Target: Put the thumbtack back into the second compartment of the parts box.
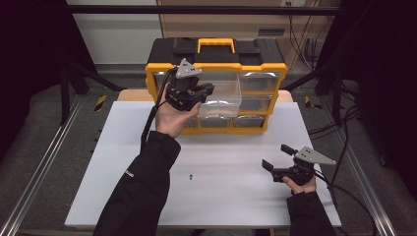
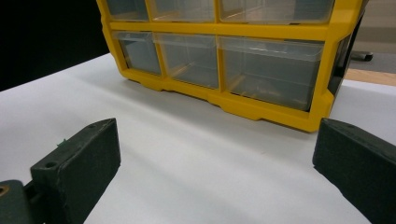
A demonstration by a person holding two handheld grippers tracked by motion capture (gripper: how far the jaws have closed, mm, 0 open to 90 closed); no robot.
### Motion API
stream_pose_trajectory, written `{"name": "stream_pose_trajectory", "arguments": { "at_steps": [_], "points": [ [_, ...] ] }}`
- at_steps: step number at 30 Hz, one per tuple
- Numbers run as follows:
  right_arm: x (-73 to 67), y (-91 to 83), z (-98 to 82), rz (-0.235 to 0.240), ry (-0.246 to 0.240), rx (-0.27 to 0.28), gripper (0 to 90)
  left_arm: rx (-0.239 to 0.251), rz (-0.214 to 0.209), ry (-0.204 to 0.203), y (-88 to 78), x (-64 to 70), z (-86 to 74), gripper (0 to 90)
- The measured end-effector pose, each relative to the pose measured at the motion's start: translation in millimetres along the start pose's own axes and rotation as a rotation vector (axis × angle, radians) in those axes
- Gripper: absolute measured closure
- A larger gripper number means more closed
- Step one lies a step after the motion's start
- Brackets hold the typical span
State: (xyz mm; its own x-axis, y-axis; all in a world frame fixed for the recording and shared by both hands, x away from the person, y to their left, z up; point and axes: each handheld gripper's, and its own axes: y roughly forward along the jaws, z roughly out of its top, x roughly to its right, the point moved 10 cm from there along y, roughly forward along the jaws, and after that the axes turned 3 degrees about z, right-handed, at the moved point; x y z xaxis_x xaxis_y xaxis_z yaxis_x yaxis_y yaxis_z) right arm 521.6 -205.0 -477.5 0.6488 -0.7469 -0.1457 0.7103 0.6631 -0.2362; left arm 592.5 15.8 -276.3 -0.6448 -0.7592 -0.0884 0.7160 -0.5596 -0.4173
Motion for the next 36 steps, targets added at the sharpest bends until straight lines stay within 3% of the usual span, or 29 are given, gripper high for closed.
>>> {"name": "stream_pose_trajectory", "arguments": {
  "at_steps": [7, 13, 21, 28, 36],
  "points": [
    [-0.1, 0.3, -0.3, 0.0, -0.002, 0.0, 1.3, -0.011, 0.019, 0.005, 3.1, -4.6, -2.6, 83.1],
    [-0.4, 0.1, -0.2, 0.001, 0.001, -0.001, 1.3, 0.032, -0.003, -0.027, -6.6, -5.2, 3.2, 71.2],
    [0.8, -0.5, 0.2, -0.004, -0.004, 0.0, 1.2, 0.124, -0.028, -0.051, -35.0, -6.8, 9.2, 47.3],
    [0.6, -1.2, 0.5, -0.005, -0.001, 0.001, 1.2, 0.16, -0.032, -0.043, -55.2, -14.4, -2.2, 31.4],
    [0.7, -1.0, 0.1, -0.008, -0.001, -0.001, 1.1, 0.2, -0.054, -0.083, -74.1, -25.3, -21.9, 18.6]
  ]
}}
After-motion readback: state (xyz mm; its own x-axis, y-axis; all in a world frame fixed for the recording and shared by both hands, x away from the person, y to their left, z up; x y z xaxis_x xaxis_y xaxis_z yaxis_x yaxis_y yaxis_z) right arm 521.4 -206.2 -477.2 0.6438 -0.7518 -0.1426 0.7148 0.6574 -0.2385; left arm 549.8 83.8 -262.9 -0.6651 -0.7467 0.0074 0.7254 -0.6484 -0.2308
